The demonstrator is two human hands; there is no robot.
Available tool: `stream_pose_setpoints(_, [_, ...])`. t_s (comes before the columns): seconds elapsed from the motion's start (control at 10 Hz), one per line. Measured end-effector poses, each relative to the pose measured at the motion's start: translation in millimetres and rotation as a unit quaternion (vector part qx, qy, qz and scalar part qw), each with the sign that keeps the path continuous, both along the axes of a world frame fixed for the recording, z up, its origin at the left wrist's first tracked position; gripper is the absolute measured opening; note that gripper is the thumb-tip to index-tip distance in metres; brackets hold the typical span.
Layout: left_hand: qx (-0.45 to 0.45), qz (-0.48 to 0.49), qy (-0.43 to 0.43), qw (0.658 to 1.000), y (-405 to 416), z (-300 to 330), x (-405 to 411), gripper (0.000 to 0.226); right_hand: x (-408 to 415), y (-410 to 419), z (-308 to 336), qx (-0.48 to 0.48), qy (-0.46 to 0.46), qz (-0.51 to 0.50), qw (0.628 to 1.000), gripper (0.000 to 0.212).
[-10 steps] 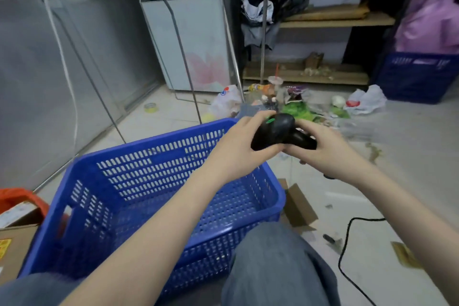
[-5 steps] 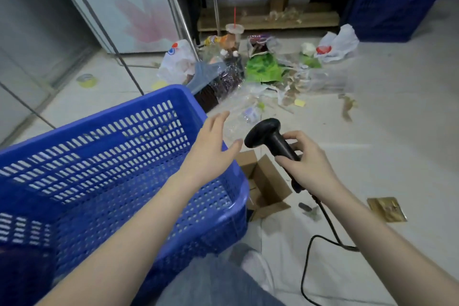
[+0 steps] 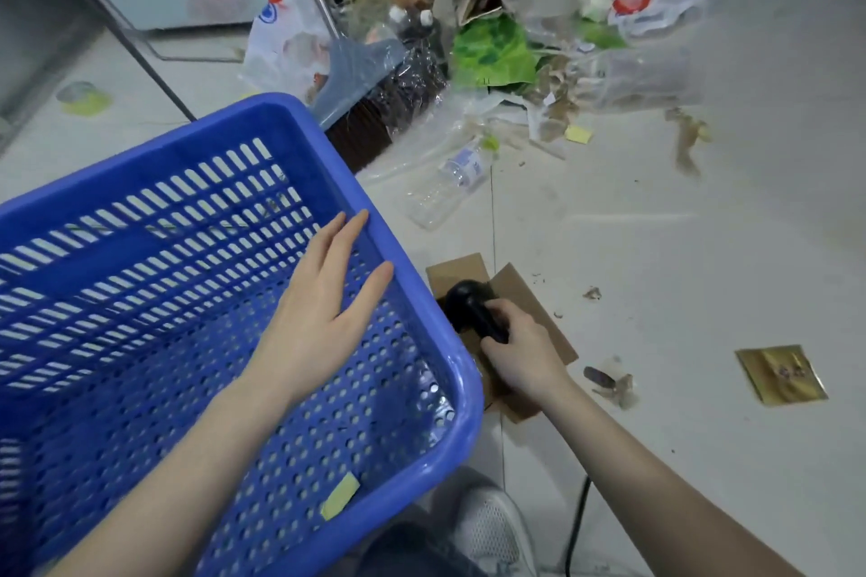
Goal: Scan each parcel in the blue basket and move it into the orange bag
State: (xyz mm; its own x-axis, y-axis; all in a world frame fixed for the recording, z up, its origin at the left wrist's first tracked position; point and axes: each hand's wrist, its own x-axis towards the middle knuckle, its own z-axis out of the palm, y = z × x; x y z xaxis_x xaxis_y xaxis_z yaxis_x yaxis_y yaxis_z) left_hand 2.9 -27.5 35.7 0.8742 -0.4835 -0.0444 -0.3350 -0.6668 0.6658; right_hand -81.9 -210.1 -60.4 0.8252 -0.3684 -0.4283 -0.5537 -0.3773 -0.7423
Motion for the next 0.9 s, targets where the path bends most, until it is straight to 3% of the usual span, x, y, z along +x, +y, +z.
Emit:
stream_pose_setpoints(0.3, [0.044,-0.047,-0.068,0.996,-3,9,-2,0.06,-1,9,-18,0.019,0.051,0.012,0.998,0.046])
stream_pose_setpoints(0.9, [0.041,-0.032,-0.118,0.992,18,75,-22,0.068,-1,5,67,-0.008,-0.074,-0.01,0.997,0.04])
